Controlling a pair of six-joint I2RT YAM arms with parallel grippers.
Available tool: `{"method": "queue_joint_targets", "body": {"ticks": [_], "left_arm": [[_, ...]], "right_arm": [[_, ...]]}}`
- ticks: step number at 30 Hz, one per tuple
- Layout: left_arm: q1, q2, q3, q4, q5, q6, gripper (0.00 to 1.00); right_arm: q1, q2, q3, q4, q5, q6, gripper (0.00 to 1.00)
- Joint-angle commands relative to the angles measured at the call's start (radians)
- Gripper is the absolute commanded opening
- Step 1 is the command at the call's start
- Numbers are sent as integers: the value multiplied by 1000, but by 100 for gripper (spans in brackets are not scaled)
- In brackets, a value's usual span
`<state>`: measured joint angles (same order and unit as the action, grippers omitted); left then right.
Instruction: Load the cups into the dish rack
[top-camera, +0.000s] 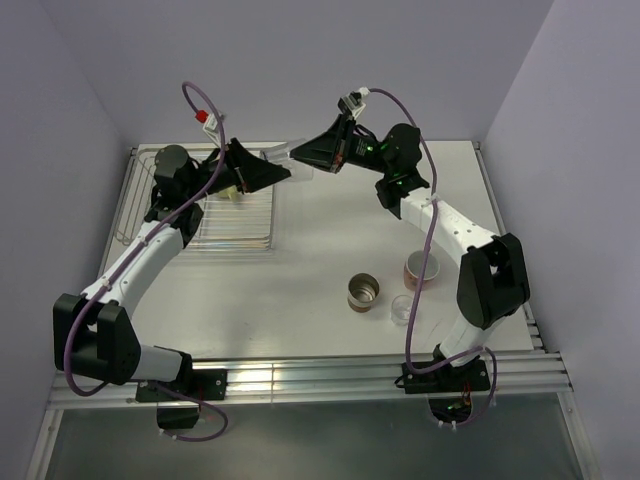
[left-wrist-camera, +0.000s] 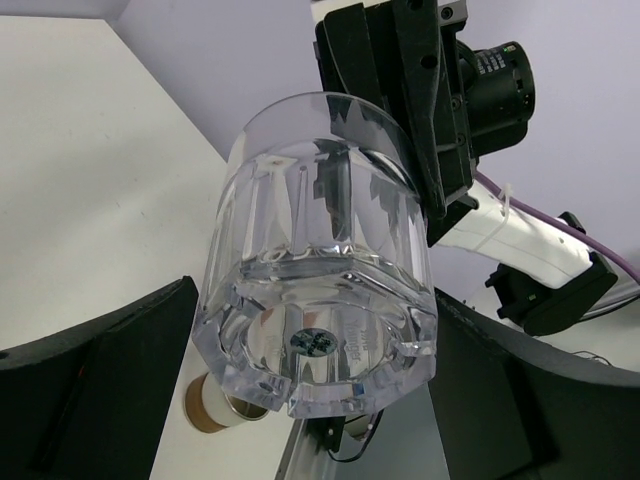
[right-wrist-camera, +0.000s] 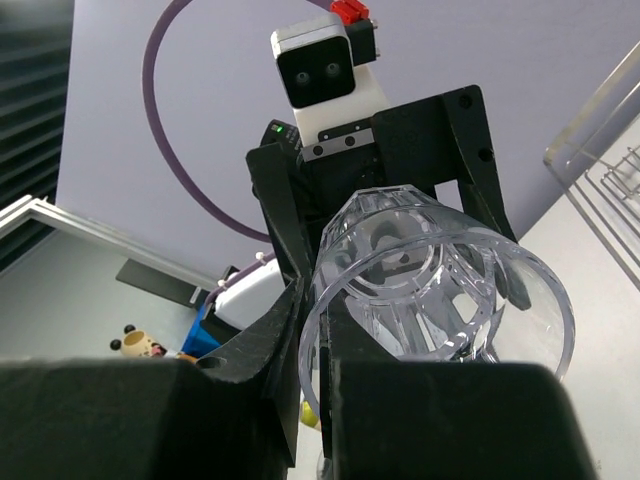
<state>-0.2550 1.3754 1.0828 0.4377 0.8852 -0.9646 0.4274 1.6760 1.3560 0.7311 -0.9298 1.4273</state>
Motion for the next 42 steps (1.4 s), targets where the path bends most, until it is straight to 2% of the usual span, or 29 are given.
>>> {"method": "queue_joint_targets", "body": {"ticks": [1,5,6,8,9,11,12,13,16,18,21,24,27,28,30,31,32,33,36,42], "left_arm": [[-4,-3,3,70,14,-9,93],[-4,-4,3,95,15,-31,74],[-4,-6,5,95,15,-31,64],[-4,-9,11,93,12,-31,52],[-4,-7,14,91,11,-29,38],[-4,-4,29,79,9,-28,21],[-4,-3,34,72,8,-26,3],[-4,-2,45,50,8,-17,0],[-3,-7,64,20,-15,15,0],[0,-10,84,-60,-35,47,0],[13,-19,115,-145,-81,89,0],[26,-24,137,-215,-115,118,0],[37,-24,158,-286,-158,164,0],[42,-21,187,-359,-176,179,0],[48,-10,232,-457,-262,254,0],[49,10,293,-587,-363,311,0],[49,25,334,-655,-364,340,0],[49,43,373,-716,-478,369,0],[49,182,544,-911,-656,463,0],[40,455,938,-1175,-851,595,0]], "right_arm": [[-4,-12,-5,139,-12,48,0],[-3,-12,-15,156,-17,58,0],[-3,-10,-20,154,-18,55,0],[-4,-13,-26,152,-18,51,0],[-4,-16,-28,151,-18,48,0],[-3,-18,-31,140,-20,36,0],[-4,-24,-34,134,-18,32,4],[-3,-27,-35,111,-17,13,7],[-7,-44,-35,26,-3,-54,21],[-19,-73,-44,-31,14,-99,34],[-47,-111,-55,-143,48,-210,47],[-81,-145,-66,-220,69,-263,52],[-105,-185,-75,-317,103,-315,54],[-113,-197,-75,-355,123,-371,55],[-130,-232,-64,-508,205,-441,56],[-133,-242,-48,-623,242,-517,56],[-134,-251,-38,-674,279,-554,56],[-133,-265,-32,-720,317,-586,56],[-133,-286,-20,-844,426,-675,57],[-133,-298,-17,-970,543,-791,57]]}}
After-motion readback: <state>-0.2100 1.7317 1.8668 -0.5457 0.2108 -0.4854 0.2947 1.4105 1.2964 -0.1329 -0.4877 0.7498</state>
